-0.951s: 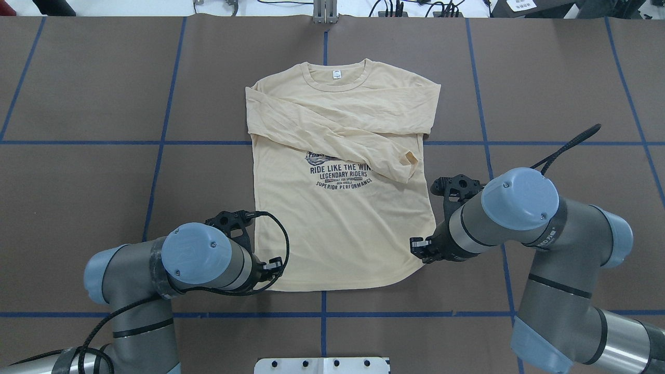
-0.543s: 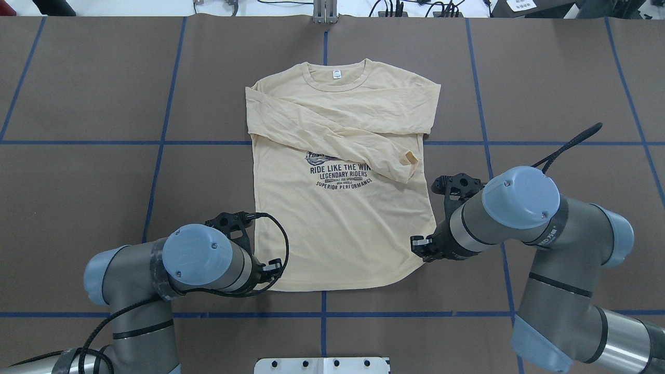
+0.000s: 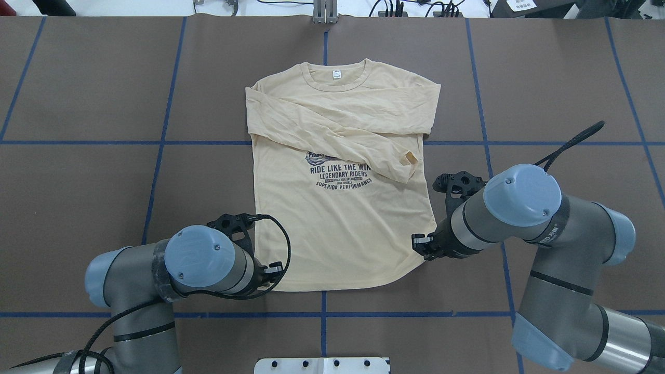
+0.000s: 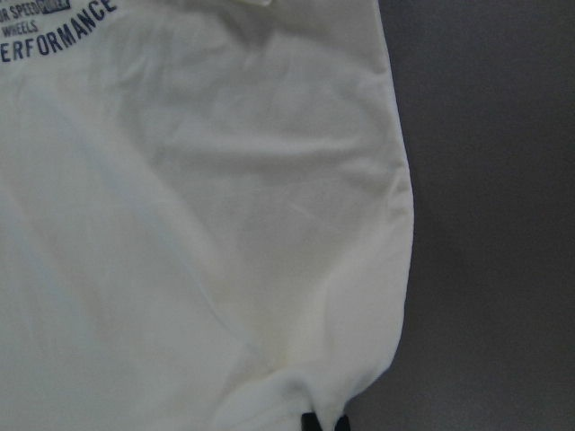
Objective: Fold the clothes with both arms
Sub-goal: 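Pull both side edges toward the robot to straighten the shirt body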
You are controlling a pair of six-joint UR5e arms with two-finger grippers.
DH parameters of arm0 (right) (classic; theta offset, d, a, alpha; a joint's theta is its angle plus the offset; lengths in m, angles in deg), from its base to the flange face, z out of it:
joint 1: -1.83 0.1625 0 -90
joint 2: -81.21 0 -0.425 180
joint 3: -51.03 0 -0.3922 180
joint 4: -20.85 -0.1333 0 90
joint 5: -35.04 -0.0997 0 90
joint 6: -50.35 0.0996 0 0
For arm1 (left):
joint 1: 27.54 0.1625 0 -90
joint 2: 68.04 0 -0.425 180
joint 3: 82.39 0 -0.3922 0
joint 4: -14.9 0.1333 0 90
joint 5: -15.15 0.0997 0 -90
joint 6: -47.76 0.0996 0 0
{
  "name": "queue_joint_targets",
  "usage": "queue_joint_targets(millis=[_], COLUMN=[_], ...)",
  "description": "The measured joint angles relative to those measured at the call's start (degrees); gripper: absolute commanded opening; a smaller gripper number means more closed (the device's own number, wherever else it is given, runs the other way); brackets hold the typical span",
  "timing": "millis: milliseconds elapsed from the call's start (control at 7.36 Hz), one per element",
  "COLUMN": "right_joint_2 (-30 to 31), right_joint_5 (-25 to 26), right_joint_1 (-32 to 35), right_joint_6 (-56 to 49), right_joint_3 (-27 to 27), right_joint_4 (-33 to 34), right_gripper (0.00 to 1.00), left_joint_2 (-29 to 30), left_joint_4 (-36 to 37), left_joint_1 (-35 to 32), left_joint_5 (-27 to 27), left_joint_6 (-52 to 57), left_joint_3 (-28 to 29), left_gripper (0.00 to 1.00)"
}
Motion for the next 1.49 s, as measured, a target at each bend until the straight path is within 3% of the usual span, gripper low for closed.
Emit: queue_joint_targets(millis=[543, 1087, 1494], right_joint_2=[0.1, 2.6, 5.0], right_joint_5=[-0.5, -9.4, -15.3], right_joint_1=[0.4, 0.6, -1.4], right_joint_6=[0.0, 2.2, 8.7], right_joint_3=[0.5, 3.1, 7.6], right_joint_4=[0.2, 0.4, 0.3], right_gripper=[0.0, 0.0, 0.0], left_joint_2=[-0.3, -0.9, -0.9], left_joint_4=[0.2, 10.7, 11.8], left_joint_1=[-0.1, 0.8, 4.6], left_joint_5=[0.0, -0.3, -0.5], left_joint_6=[0.0, 0.3, 0.3], left_joint_3=[-1.9, -12.5, -13.9], left_gripper=[0.0, 0.0, 0.0])
